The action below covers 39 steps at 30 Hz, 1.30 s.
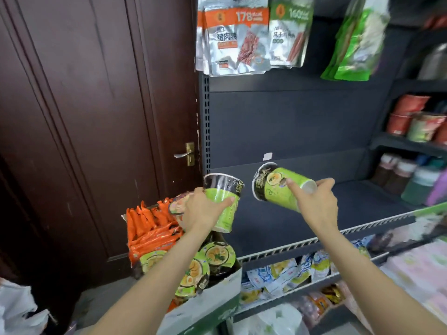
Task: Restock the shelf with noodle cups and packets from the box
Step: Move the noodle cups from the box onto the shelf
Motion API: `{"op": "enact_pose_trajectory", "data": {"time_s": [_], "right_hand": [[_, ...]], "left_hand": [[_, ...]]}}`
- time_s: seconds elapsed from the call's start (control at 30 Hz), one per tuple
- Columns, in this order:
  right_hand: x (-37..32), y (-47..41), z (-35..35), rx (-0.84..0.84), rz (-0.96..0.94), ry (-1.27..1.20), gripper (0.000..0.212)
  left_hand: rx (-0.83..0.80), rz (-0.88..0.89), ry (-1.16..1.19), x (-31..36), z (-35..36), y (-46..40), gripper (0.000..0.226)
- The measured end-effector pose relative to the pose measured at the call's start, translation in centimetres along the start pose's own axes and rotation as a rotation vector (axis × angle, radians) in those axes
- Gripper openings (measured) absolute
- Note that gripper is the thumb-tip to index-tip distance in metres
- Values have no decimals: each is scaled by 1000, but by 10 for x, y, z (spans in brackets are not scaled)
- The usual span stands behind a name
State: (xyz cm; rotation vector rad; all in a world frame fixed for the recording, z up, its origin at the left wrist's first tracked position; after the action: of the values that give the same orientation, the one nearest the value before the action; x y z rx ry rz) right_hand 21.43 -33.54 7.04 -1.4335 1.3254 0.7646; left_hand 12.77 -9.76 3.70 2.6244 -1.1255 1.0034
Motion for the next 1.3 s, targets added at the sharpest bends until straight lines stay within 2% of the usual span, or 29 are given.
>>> {"op": "enact_pose_trajectory", "data": {"time_s": [0.1,0.3,0.4,0.5,0.57,0.63,0.73,0.8,0.83,0.9,1.03,1.1,1.3], "right_hand": [[14,-31,-28,-12,37,-111,70],[44,-93,-71,-276,59,-136,85],[59,-116,-85,-409,45,-144,70],[74,-140,-95,-376,30,-174,55],[81,-157,-102,-314,-8,-167,56],[88,-177,-107,-254,-66,-155,72],[101,-211,-109,-215,-171,-103,113],[109,-238,-107,-209,-235,-47,121],[114,-253,-105,-209,-250,-35,116],[123,-284,-102,-220,-251,-46,100],[143,-339,-96,-221,-256,-59,81],[152,-365,-93,-212,-273,-56,69],[182,-424,-99,-138,-280,-48,61]], "left_hand": [[-83,-17,28,48,40,12,89],[-102,-60,175,126,94,28,80],[-99,-41,250,159,113,25,79],[-104,-9,292,191,135,18,80],[-120,10,315,209,150,12,81],[-134,35,332,225,167,3,81],[-143,96,335,247,193,-19,86],[-153,161,344,265,210,-35,103],[-161,200,339,274,219,-43,108],[-179,271,322,293,236,-61,106],[-201,315,309,324,271,-99,74],[-187,338,297,338,287,-115,67],[-165,359,204,380,336,-148,68]]}}
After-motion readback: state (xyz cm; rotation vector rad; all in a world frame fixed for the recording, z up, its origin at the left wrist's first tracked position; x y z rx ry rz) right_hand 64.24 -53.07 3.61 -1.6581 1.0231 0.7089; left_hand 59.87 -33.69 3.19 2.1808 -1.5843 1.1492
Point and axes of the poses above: each hand's wrist, its own y-axis away from the middle knuckle, its own z-axis out of the palm, x = y × z, the point moved 4 cm from there along -y, towards the middle knuckle, and after that the axes turned 11 degrees about -y, right-handed, at the moved point
